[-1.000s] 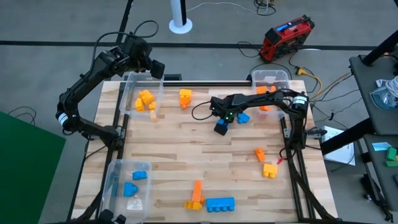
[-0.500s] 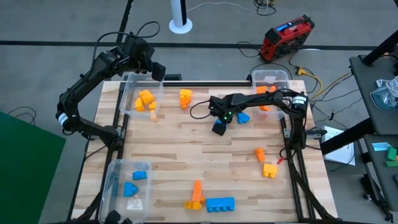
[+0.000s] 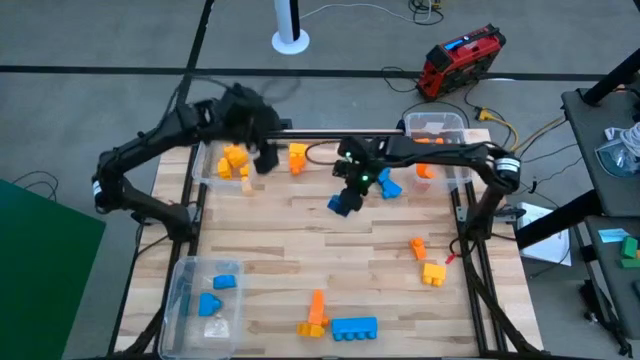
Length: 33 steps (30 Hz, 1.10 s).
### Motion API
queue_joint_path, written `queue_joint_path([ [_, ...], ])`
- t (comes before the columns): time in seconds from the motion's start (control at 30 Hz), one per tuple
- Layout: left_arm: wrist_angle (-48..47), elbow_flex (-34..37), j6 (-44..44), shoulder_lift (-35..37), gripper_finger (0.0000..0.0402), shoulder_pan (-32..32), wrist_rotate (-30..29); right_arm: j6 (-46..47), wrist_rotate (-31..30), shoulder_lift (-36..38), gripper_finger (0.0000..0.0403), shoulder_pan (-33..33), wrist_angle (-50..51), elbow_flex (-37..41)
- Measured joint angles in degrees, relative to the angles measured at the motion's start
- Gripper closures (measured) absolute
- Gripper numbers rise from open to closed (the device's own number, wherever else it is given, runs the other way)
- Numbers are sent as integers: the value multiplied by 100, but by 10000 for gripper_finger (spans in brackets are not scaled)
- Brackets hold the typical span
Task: Sort blocks
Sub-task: Put the top right blue game piece into the bottom left transparent bin
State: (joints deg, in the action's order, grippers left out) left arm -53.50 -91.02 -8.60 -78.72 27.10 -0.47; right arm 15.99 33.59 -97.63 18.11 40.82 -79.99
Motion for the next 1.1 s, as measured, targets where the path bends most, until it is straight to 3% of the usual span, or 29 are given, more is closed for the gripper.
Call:
queue_joint_path([
  [0.17, 250, 0, -979, 0, 212, -1182, 30, 60, 1156, 526, 150, -39, -130, -76],
  [0.47, 1200, 0, -1036, -33, 212, -2661, -2, 555, 1889, 1289, 150, -217, -974, -96],
  [0.8, 2004, 0, -1338, -424, 212, -3046, 145, 761, 2240, 1266, 150, -536, -1297, -441],
  [1.1, 2773, 0, -1318, -745, 209, -3082, 957, 721, 2240, 1218, 150, -612, -1279, -472],
])
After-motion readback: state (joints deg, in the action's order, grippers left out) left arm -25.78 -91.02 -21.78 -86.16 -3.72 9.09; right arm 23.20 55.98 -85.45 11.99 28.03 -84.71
